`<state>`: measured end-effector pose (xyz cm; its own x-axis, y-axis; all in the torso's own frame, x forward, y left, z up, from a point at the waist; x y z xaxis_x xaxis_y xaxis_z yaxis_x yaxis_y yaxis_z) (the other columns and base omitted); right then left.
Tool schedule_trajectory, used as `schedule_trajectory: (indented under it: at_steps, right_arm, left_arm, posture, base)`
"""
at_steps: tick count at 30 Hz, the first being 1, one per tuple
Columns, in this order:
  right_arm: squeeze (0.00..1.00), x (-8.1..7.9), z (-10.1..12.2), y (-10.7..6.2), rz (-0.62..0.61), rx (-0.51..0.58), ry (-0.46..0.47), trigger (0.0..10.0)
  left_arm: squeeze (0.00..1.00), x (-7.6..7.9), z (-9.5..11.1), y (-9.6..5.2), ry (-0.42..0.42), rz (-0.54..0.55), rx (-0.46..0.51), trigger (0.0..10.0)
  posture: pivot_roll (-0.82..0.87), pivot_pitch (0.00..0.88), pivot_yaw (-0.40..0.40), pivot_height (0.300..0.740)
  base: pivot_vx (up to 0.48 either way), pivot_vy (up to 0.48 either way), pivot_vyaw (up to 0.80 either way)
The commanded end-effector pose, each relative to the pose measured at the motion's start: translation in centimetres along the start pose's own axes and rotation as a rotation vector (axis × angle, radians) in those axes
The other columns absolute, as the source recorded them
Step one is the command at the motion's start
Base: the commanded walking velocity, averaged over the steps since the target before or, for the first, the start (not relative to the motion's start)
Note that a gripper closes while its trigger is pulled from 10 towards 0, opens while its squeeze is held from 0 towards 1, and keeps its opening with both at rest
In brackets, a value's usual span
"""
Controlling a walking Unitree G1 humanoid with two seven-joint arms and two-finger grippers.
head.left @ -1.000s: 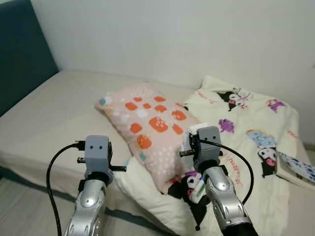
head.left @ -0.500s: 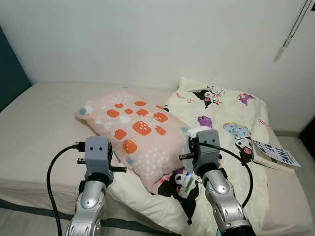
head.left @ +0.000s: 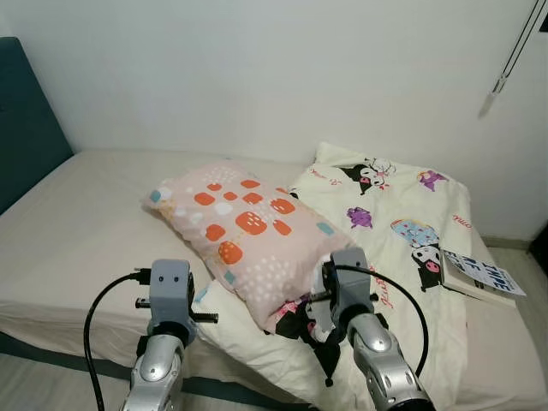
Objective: Clean up the room
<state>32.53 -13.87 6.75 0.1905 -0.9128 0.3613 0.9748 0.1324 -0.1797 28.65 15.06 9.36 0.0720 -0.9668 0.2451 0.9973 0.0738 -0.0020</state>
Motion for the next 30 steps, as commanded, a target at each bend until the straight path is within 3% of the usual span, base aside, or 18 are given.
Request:
schedule_trajectory:
  at_steps: [1,19,30]
  right_arm:
    - [0.0,0.08,-0.72,0.01,-0.013,-0.041,-0.002,10.0]
    - [0.0,-0.05,-1.08,0.3,-0.025,-0.06,0.014,10.0]
    - [0.0,-0.02,-1.39,0.17,-0.019,-0.06,0.018,10.0]
  left_arm:
    - [0.0,-0.72,-0.64,-0.06,0.026,0.027,-0.023,10.0]
    - [0.0,-0.62,-0.58,0.6,0.046,0.02,-0.025,10.0]
    - [0.0,-0.55,-0.91,0.16,0.01,0.035,-0.039,10.0]
  posture:
    - [-0.05,0.104,-0.021,0.74]
    - [-0.04,0.097,-0.041,0.74]
    - [-0.04,0.095,-0.035,0.74]
  base:
    - [0.0,0.0,0.0]
    - [0.0,0.0,0.0]
    - [0.0,0.0,0.0]
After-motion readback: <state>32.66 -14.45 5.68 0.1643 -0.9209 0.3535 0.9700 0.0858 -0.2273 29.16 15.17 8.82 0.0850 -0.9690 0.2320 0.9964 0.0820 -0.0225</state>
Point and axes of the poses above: a point about 5 cm out from each wrist's last joint towards the gripper, its own y axis pointing out of the wrist towards the gripper, its own z axis along the axis of the wrist's last joint, x = y × z, the point moved 1 cm from there along y, pointing out of the wrist towards the gripper, and after that the axes turned 15 degrees about -y, right-handed, at the moved point
